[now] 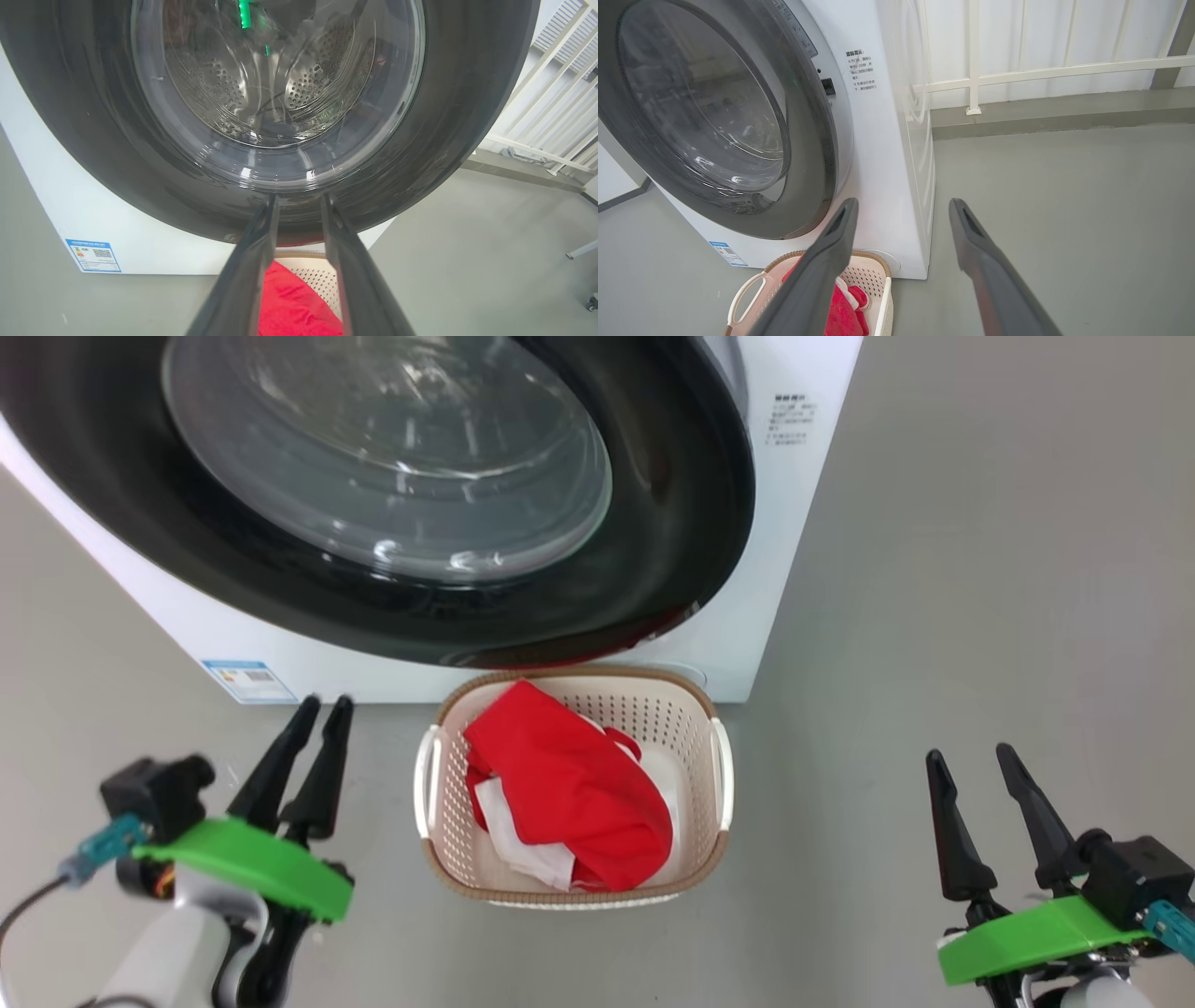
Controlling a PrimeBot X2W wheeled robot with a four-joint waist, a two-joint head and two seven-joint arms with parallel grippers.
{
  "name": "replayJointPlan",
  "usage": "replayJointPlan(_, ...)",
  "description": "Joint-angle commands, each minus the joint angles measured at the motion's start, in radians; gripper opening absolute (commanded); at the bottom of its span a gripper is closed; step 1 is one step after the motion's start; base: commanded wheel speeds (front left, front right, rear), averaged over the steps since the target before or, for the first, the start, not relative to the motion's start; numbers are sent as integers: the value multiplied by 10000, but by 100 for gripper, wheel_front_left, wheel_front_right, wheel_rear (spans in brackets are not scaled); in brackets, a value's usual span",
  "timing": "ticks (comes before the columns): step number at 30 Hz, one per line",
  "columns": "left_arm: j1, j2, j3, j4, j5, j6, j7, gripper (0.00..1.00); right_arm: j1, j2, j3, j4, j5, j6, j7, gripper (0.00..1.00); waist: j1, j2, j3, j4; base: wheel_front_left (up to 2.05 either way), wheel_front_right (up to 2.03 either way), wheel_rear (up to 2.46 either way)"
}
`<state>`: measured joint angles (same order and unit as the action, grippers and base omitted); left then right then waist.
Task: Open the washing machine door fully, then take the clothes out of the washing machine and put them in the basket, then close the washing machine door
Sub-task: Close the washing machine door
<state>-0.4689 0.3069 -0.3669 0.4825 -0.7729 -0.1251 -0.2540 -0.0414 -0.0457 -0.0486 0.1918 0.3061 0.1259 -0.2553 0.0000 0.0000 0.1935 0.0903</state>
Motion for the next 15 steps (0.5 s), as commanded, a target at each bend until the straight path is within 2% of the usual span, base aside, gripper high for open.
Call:
replayJointPlan(1, 155, 339, 603, -281, 156, -56, -78, 49, 73, -45, 153, -224, -99, 48, -65, 100, 0, 0, -274, 131, 0, 0, 0)
replayJointPlan(3, 489, 299, 843, -344, 364, -56, -78, 55, 188, -45, 108, -210, -91, 48, -65, 100, 0, 0, -423, 157, 0, 0, 0)
replayJointPlan(11, 1702, 90, 1743, -664, 1351, -56, -78, 96, 586, -45, -17, -215, -19, 48, -65, 100, 0, 0, -796, 226, 0, 0, 0)
replayJointPlan(15, 2255, -10, 2281, -889, 1895, -56, -78, 100, 688, -45, -85, -247, 8, 48, -65, 100, 0, 0, -912, 236, 0, 0, 0)
